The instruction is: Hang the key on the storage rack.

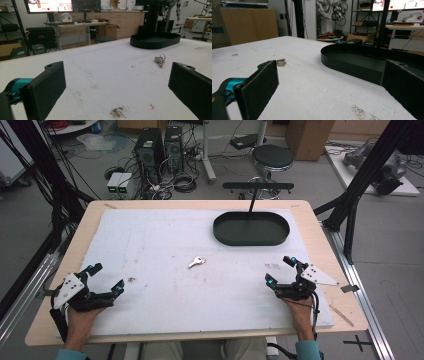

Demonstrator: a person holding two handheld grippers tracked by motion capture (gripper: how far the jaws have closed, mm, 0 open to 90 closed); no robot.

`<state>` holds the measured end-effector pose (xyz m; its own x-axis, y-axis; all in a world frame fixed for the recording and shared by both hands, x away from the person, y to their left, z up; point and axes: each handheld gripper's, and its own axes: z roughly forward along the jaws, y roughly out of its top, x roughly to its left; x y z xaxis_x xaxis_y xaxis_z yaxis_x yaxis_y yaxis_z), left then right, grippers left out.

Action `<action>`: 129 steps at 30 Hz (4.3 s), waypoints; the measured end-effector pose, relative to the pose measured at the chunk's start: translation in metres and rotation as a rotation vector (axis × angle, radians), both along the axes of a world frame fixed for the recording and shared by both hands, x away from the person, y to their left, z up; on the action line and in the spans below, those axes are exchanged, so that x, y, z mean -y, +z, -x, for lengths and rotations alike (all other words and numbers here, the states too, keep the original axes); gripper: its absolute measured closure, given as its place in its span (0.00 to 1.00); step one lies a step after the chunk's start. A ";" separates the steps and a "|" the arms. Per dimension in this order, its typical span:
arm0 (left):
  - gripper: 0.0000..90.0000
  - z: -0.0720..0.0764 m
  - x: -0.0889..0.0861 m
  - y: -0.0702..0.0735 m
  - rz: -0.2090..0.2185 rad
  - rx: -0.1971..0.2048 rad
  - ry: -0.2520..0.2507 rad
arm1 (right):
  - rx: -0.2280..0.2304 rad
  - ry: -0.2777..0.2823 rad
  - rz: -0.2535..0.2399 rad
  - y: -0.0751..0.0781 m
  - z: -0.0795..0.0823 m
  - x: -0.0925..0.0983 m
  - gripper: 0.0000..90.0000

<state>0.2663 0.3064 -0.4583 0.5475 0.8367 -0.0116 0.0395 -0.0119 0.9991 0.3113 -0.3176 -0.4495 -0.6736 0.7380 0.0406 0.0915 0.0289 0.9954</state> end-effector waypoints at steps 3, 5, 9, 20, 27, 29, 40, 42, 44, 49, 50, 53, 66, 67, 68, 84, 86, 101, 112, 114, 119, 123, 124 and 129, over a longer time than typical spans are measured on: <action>0.02 0.000 0.000 0.000 -0.002 -0.001 -0.001 | 0.002 0.001 -0.003 0.000 -0.001 0.001 0.01; 0.02 0.000 0.000 0.000 -0.001 0.001 -0.001 | 0.002 0.000 -0.005 0.000 -0.001 0.001 0.01; 0.02 0.000 0.000 0.000 0.003 -0.001 0.000 | 0.004 -0.001 0.003 0.000 -0.001 0.000 0.01; 0.02 0.000 0.000 0.000 -0.001 0.001 0.001 | 0.004 0.000 0.006 0.000 0.000 0.000 0.01; 0.02 0.000 0.000 0.000 0.001 0.000 0.003 | 0.000 -0.003 -0.002 0.000 -0.001 0.001 0.01; 0.02 0.000 0.000 0.000 0.003 0.001 0.003 | -0.023 0.000 -0.006 0.001 -0.002 0.001 0.01; 0.02 0.000 0.000 0.000 0.006 0.002 0.002 | -0.068 0.041 0.078 0.042 -0.022 -0.008 0.01; 0.02 0.000 0.000 0.000 0.007 0.002 0.002 | -0.068 0.078 0.100 0.055 -0.029 -0.015 0.01; 0.02 0.000 0.000 0.000 0.007 0.001 0.001 | -0.072 0.103 0.124 0.065 -0.035 -0.021 0.01; 0.02 0.000 0.000 0.000 0.005 -0.002 0.001 | -0.099 0.175 0.196 0.093 -0.053 -0.040 0.01; 0.02 0.000 0.000 0.000 0.009 -0.002 0.001 | -0.106 0.192 0.209 0.099 -0.057 -0.044 0.01; 0.02 0.000 0.000 0.000 0.007 -0.005 -0.001 | -0.133 0.235 0.251 0.112 -0.067 -0.056 0.01; 0.02 -0.001 -0.001 0.000 0.006 -0.010 -0.002 | -0.248 0.402 0.438 0.135 -0.111 -0.122 0.01; 0.02 -0.001 -0.001 0.000 0.007 -0.010 -0.001 | -0.244 0.403 0.452 0.135 -0.113 -0.125 0.01; 0.02 -0.001 -0.001 0.000 0.008 -0.011 -0.001 | -0.255 0.408 0.466 0.134 -0.116 -0.131 0.01; 0.02 -0.001 -0.001 0.000 0.006 -0.016 -0.002 | -0.379 0.561 0.678 0.103 -0.141 -0.187 0.01; 0.02 -0.001 -0.001 0.000 0.006 -0.014 -0.002 | -0.409 0.585 0.714 0.097 -0.143 -0.192 0.01; 0.02 -0.001 -0.001 0.000 0.006 -0.014 -0.004 | -0.471 0.634 0.823 0.072 -0.150 -0.216 0.01; 0.02 -0.001 -0.001 0.000 0.008 -0.016 -0.004 | -0.493 0.665 0.904 0.057 -0.152 -0.231 0.05; 0.02 -0.001 -0.001 0.000 0.008 -0.016 -0.004 | -0.514 0.667 0.906 0.055 -0.152 -0.233 0.05; 0.02 -0.001 -0.001 0.000 0.009 -0.016 -0.005 | -0.540 0.671 0.924 0.052 -0.154 -0.235 0.17; 0.02 -0.001 -0.001 0.000 0.009 -0.016 -0.005 | -0.559 0.671 0.917 0.050 -0.156 -0.235 0.25; 0.02 -0.001 -0.001 0.000 0.009 -0.016 -0.005 | -0.560 0.671 0.919 0.050 -0.156 -0.235 0.26; 0.02 -0.001 -0.001 0.000 0.010 -0.016 -0.005 | -0.583 0.664 0.936 0.047 -0.158 -0.236 0.37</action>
<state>0.2677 0.3073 -0.4579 0.5516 0.8336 -0.0288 0.0555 -0.0022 0.9985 0.4694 -0.0811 -0.4028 -0.9788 0.1772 0.1027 0.2035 0.8982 0.3896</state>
